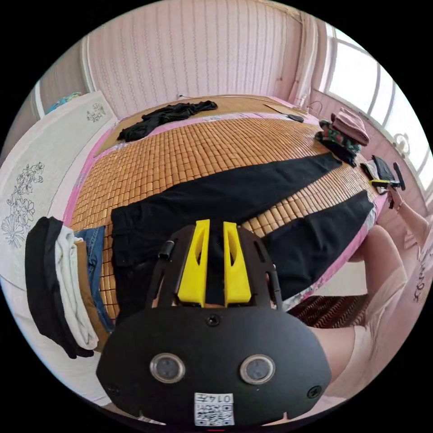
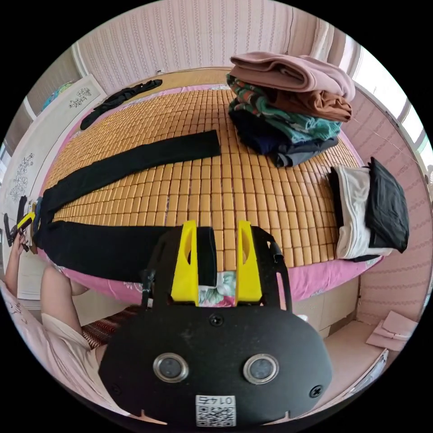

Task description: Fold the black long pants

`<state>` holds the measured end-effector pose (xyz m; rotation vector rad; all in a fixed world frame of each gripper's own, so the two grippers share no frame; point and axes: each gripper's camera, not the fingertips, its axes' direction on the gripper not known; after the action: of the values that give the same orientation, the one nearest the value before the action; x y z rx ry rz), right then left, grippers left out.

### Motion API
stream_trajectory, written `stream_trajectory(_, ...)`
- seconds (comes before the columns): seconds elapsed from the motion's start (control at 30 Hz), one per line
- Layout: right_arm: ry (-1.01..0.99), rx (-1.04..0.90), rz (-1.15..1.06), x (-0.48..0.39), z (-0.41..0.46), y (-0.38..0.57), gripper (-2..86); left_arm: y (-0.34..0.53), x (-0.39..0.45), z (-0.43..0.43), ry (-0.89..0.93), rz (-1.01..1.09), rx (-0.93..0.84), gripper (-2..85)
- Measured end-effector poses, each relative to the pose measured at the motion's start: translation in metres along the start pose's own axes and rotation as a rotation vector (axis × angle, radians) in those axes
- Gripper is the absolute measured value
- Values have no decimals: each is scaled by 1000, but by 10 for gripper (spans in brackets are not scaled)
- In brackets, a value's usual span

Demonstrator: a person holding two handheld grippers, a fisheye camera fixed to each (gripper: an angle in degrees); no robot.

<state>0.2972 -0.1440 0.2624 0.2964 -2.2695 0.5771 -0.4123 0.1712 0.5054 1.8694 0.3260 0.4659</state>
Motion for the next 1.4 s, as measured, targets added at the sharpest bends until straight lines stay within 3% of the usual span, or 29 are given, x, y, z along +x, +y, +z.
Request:
stream_trajectory(0.1, -101, -66, 30, 8, 7, 39, 140, 8, 99, 28, 89, 142, -46, 74)
stream_trajectory(0.2, -194, -121, 65, 15, 27, 58, 76, 8, 155, 79, 144, 206, -153, 91)
stream_trajectory(0.3, -87, -142, 98, 24, 28, 67, 3, -5, 182, 101, 6, 239, -187, 62)
stream_trajectory(0.4, -142, -172, 58, 39, 22, 68, -5, -18, 186, 109, -32, 253, -217, 44)
stream_trajectory(0.57, -222, -46, 152, 80, 10, 68, 17, -28, 172, 112, 36, 143, -234, 40)
stream_trajectory(0.63, -282, -23, 141, 82, 13, 63, 144, -25, 163, 110, 67, 95, -220, 40)
stream_trajectory(0.7, -319, -58, 146, 81, 26, 55, 159, -18, 155, 106, 88, 59, -190, 39)
stream_trajectory(0.73, -325, -106, 131, 79, 37, 51, 104, -17, 154, 105, 91, 49, -185, 38)
stream_trajectory(0.83, -60, -87, 132, 79, 38, 51, 4, -15, 148, 99, 90, 30, -180, 33)
stream_trajectory(1.0, -203, -4, 201, 111, 21, 48, 6, -13, 141, 91, 86, 18, -154, 0)
stream_trajectory(1.13, -311, -54, 166, 115, 34, 46, 71, -9, 126, 84, 117, -18, -138, -6)
stream_trajectory(1.23, -293, -115, 140, 110, 46, 47, 11, -3, 110, 77, 150, -48, -120, -8)
stream_trajectory(1.4, -300, -47, 138, 124, 31, 44, -2, -5, 99, 64, 123, -26, -132, -8)
